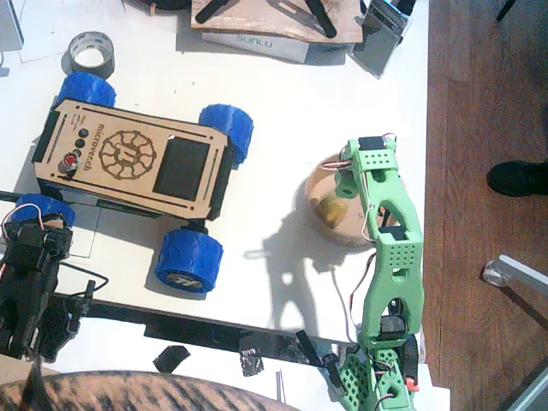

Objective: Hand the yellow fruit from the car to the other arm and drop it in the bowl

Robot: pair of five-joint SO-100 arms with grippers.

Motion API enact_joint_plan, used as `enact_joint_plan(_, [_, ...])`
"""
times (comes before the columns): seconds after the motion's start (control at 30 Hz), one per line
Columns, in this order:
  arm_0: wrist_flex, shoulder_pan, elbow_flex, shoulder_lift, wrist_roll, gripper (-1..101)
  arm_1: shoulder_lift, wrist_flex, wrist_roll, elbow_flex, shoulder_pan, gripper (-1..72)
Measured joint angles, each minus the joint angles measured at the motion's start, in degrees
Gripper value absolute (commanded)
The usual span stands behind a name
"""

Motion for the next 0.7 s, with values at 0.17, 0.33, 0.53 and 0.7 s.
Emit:
enact_joint_plan(0.17, [0.00,0.00,0.00,0.00,0.00,1,0.00,0.18,0.00,0.00,0.00,36.7])
enact_joint_plan(0.33, [0.00,0.00,0.00,0.00,0.00,1,0.00,0.35,-0.35,0.26,-0.09,19.1])
enact_joint_plan(0.53, [0.00,0.00,0.00,0.00,0.00,1,3.08,-3.87,-2.11,8.17,-1.49,3.4])
enact_joint_plan(0.7, [0.00,0.00,0.00,0.00,0.00,1,13.80,-10.81,-3.16,20.21,-4.57,0.1])
